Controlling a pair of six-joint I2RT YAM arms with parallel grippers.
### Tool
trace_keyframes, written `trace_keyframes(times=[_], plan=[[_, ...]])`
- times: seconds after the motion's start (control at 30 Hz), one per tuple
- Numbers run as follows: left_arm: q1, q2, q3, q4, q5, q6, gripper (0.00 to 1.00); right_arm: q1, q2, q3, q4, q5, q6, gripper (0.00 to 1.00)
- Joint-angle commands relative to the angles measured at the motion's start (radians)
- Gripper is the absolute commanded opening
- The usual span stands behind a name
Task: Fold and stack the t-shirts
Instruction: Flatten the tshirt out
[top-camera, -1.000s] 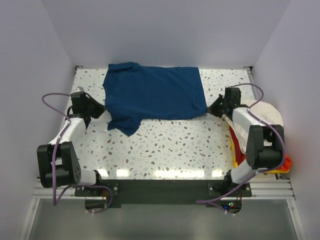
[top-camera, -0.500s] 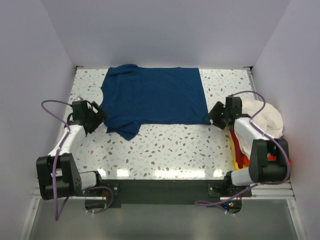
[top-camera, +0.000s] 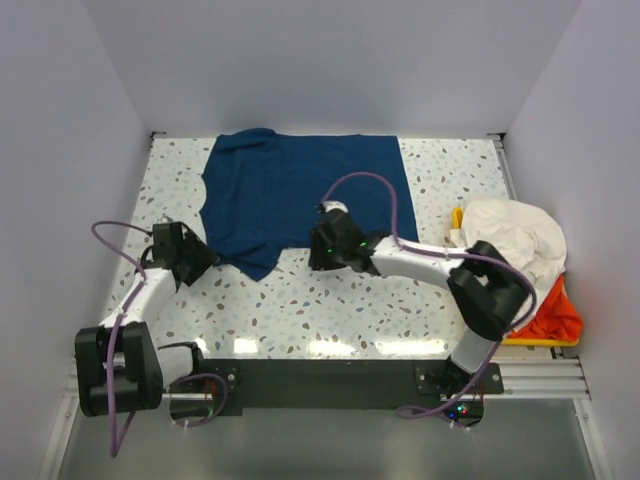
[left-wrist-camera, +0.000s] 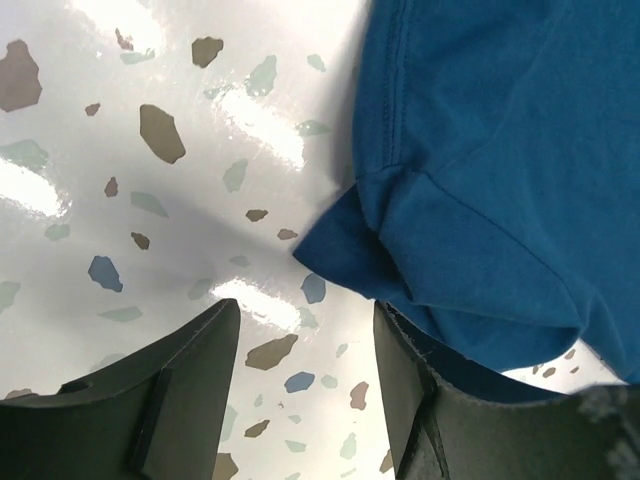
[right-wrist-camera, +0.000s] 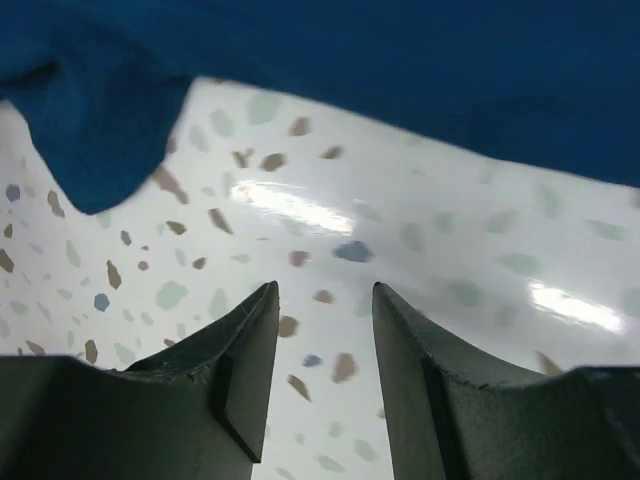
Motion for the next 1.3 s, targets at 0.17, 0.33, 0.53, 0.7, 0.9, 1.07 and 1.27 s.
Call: trace_keyframes(times=[0.17,0.33,0.53,0.7,0.9,1.07,1.27], plan=[[0.001,-0.041,0.198,-0.033,-0.108,0.071,0.6,0.299,0.301,0.3,0.158,0.205,-0.096,0.42],[0.004,-0.05,0.273,-0.035,-0.13,0.076,0.61,0.364,0.398,0.415,0.17,0.231,-0.188,0.42],[0.009,-0.027,0.287,-0.03,-0.11,0.09,0.61,0.401,0.48,0.481,0.204,0.251,-0.258,0.43],[0.014,-0.022,0.276,-0.009,-0.075,0.09,0.61,0.402,0.534,0.524,0.207,0.259,-0.291,0.43],[0.014,-0.015,0.263,0.008,-0.047,0.091,0.61,0.405,0.574,0.534,0.221,0.291,-0.317,0.43],[0.015,-0.015,0.238,0.021,-0.036,0.087,0.6,0.405,0.58,0.514,0.223,0.296,-0.309,0.33],[0.014,-0.019,0.177,0.037,-0.004,0.067,0.6,0.404,0.528,0.43,0.198,0.317,-0.286,0.07]])
